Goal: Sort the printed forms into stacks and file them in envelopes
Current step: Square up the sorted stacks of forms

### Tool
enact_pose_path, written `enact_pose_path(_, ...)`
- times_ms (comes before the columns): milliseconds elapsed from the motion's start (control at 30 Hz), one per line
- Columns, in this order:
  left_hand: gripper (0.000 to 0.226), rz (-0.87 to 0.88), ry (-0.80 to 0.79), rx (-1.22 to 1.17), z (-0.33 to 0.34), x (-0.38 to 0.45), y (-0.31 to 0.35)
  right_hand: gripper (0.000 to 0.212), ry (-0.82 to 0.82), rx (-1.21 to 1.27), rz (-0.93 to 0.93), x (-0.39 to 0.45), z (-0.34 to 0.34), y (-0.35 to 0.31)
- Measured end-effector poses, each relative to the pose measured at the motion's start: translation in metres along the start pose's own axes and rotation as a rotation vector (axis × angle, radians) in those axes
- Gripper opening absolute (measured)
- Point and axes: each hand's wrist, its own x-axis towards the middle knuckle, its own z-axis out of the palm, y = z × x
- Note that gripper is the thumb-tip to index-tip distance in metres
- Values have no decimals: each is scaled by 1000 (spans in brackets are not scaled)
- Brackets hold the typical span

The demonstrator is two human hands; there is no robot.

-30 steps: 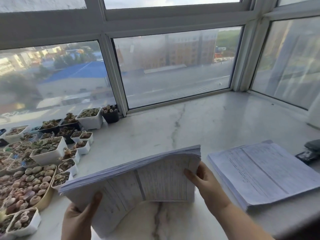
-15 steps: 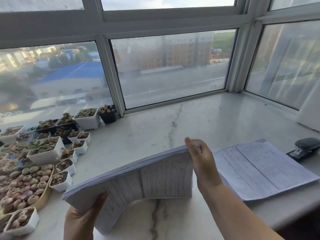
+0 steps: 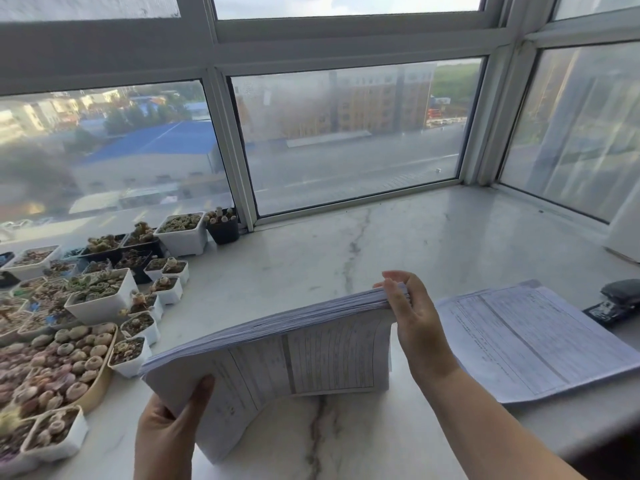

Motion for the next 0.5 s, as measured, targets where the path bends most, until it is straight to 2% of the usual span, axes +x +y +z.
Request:
enact_pose_path(100,14,6,14,2,2,-2,4,36,-194,-24,5,-1,-11,-5)
enact_pose_path(200,14,1,22,21,3,-3,6,39,-290,-28,52,2,-18,-5)
enact_pose_path(367,9,-3,28,63,5,-4,8,35,-250,95,148,10,-14,-9)
enact_pose_path(500,10,-7,30,64,7,-6,11,22,-218,132,194,13,-11,-11)
